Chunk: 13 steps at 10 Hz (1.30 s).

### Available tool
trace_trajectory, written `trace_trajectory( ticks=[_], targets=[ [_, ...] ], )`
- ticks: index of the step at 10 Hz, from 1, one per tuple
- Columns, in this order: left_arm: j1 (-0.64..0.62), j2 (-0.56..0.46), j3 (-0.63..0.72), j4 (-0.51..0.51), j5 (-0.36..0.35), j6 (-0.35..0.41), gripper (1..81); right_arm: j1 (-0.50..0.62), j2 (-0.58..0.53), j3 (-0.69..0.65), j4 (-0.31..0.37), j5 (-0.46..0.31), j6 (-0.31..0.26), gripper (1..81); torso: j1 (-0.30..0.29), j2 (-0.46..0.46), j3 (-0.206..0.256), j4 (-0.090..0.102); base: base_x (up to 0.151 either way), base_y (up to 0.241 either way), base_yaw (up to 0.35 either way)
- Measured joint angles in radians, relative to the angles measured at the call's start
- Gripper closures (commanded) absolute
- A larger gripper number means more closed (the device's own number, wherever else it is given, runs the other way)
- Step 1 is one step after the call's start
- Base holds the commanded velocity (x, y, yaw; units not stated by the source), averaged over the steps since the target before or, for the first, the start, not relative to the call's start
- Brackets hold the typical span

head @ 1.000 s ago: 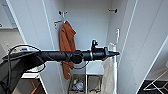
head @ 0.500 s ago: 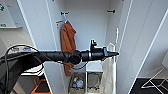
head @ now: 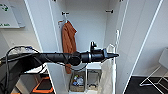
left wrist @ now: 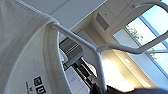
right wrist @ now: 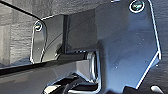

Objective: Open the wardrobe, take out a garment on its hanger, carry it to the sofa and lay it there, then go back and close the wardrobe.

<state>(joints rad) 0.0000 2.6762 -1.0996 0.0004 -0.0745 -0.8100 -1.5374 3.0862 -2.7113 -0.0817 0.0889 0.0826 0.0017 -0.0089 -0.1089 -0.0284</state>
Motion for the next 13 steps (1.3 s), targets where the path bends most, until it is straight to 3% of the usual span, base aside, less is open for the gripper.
trace_trajectory(
  ticks=[7, 13],
  targets=[
    [0.021, -0.017, 0.026, 0.018, -0.01, 0.0, 81.1, -0.002, 0.0, 0.0, 0.0, 0.0, 0.0, 1.0, -0.001, 0.0, 0.0, 0.0, -0.009, 0.0, 0.0],
    [0.169, -0.189, 0.1, 0.113, -0.038, 0.001, 81.1, -0.001, 0.0, 0.0, 0.0, 0.0, 0.0, 1.0, -0.001, 0.0, 0.0, 0.0, 0.0, 0.0, 0.0]
  ],
)
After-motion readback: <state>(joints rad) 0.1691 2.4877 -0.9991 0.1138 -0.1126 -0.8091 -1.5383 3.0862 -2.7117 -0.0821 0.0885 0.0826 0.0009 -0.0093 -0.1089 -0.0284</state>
